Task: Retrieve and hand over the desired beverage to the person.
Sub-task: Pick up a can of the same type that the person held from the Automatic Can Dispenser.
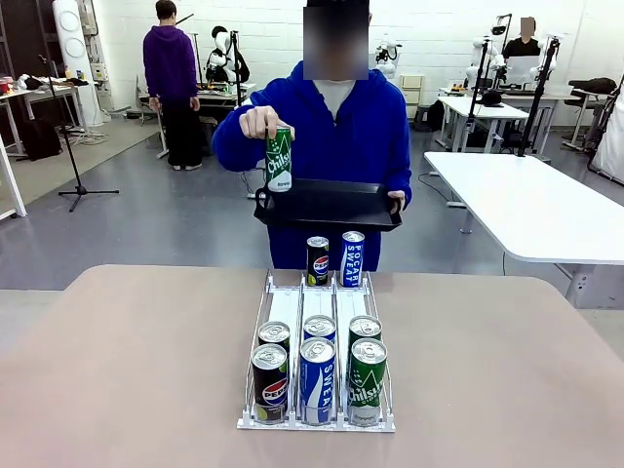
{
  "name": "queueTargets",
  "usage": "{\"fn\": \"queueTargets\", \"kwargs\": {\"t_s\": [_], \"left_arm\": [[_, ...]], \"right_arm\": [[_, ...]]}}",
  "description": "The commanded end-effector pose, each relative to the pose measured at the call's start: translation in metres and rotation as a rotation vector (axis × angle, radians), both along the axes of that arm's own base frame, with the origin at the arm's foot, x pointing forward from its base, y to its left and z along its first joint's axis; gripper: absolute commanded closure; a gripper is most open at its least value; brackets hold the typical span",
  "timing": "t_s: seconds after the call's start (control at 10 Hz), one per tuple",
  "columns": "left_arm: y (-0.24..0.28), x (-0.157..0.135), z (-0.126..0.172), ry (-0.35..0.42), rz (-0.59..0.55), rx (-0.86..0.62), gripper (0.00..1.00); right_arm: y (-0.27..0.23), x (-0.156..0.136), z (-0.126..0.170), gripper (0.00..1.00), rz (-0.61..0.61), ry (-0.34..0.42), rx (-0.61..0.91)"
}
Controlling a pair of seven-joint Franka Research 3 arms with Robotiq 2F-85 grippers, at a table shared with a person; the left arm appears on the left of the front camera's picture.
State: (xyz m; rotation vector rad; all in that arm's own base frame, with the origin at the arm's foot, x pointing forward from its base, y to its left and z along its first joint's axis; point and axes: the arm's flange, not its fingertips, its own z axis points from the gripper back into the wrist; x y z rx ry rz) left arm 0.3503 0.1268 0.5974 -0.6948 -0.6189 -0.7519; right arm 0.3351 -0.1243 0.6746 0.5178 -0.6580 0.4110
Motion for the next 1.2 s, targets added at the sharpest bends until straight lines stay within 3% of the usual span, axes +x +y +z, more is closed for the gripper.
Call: {"fn": "queueTargets", "kwargs": {"t_s": [0.0,0.5,0.8,0.9,1.1], "left_arm": [[0.001,0.001,0.001,-0.018,-0.016,-0.010,0.00],[0.001,0.001,0.001,-0.018,-0.016,-0.010,0.00],[0.001,0.001,0.001,-0.018,-0.016,-0.010,0.00],[0.001,0.001,0.001,-0.018,-0.016,-0.010,0.00],[0.001,0.001,0.001,-0.018,-0.016,-0.010,0.00]], "right_arm": [[0.000,0.000,-0.001,0.00,0.010,-0.004,0.004],[0.000,0.000,0.000,0.00,0.000,0.000,0.000],[0.137,0.016,-0.016,0.00,0.211,0.311,-0.174],[0.191,0.018,-0.028,0.00,0.165,0.435,-0.269],[0.292,0.033,-0.065,0.00,-0.072,0.585,-0.437]]}}
